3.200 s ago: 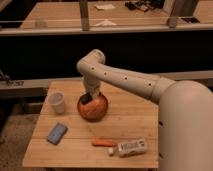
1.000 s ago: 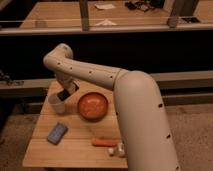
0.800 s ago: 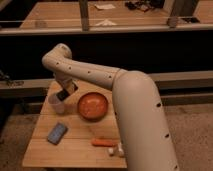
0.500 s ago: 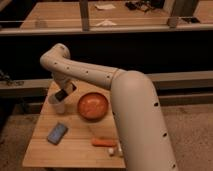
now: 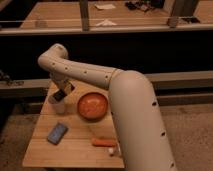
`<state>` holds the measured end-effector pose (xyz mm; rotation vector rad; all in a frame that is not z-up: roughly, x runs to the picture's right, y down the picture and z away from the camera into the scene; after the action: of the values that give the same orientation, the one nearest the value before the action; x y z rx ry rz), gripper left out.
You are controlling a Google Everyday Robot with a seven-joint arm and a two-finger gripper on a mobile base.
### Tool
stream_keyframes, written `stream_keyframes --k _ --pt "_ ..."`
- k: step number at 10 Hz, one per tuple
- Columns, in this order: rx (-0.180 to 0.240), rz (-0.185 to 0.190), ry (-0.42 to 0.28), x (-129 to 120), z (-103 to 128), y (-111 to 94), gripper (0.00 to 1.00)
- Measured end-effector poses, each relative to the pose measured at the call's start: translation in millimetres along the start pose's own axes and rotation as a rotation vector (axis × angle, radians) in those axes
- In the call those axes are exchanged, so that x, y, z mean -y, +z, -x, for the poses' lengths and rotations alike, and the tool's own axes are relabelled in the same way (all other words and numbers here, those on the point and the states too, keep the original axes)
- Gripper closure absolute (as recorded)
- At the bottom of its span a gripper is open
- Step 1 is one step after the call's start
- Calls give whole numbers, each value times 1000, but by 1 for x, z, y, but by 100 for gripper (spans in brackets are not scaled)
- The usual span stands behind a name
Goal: Place the eraser in the ceramic cup
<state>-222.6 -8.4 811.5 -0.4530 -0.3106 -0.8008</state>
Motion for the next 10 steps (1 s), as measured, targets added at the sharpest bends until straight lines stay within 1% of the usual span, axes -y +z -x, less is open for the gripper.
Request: stream_keyframes --k 5,6,7,10 --pt "1 -8 -11 3 2 0 98" --pt "2 -9 -13 3 3 0 97" --pt "3 -12 -17 4 4 0 93" --pt "5 -17 -24 5 5 0 93"
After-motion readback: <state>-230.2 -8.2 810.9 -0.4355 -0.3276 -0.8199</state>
